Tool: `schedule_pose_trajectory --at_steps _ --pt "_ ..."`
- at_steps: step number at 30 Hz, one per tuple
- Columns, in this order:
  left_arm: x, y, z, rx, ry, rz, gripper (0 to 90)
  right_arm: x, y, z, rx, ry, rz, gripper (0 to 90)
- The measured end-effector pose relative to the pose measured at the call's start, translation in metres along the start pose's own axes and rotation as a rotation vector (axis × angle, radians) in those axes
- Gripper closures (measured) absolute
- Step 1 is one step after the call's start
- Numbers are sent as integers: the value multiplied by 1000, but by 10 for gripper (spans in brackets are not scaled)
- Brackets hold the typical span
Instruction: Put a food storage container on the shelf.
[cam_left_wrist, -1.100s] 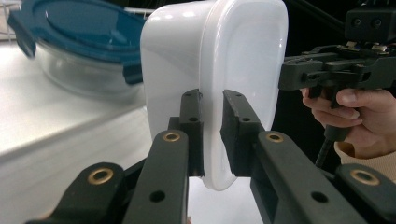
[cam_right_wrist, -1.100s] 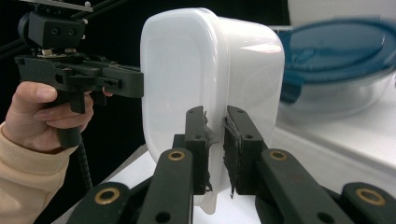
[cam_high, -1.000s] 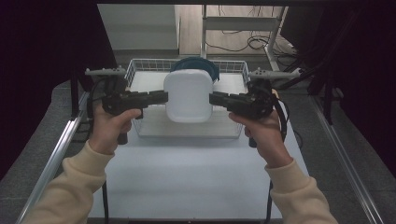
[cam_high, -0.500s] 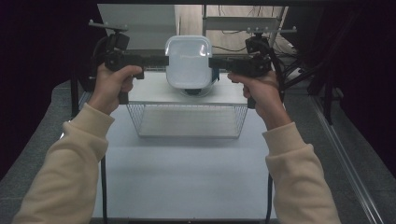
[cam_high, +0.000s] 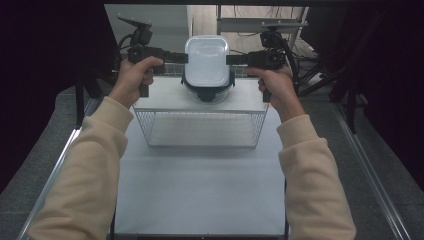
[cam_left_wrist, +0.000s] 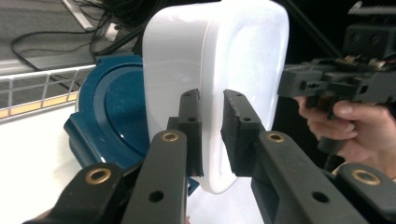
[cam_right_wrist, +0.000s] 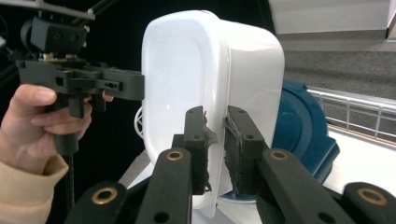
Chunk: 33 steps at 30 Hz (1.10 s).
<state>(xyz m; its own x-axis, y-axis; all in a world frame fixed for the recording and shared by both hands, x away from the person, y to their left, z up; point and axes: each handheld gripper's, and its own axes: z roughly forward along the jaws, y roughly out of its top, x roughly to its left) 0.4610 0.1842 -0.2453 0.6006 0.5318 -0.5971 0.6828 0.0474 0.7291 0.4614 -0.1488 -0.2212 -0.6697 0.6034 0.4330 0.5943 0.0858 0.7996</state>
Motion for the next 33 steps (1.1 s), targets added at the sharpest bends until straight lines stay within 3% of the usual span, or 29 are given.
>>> schedule_pose_trajectory --at_steps 5,7,12,20,24,28,33 --pt "2 7 8 -10 -6 -37 781 -16 5 6 3 -8 71 745" --pt "4 9 11 -16 3 -72 769 -23 7 10 5 -7 114 734" --pt "18 13 15 -18 -13 -142 739 -34 11 20 -16 5 219 737" --pt "38 15 25 -58 -23 -224 721 -47 16 31 -21 10 316 720" --pt "44 14 28 -71 -28 -238 711 -52 14 36 -29 11 346 702" --pt "47 11 26 -65 -61 -240 709 -52 13 35 -19 23 343 700" --pt "47 8 24 -62 -71 -236 702 -50 11 34 -3 38 344 692"
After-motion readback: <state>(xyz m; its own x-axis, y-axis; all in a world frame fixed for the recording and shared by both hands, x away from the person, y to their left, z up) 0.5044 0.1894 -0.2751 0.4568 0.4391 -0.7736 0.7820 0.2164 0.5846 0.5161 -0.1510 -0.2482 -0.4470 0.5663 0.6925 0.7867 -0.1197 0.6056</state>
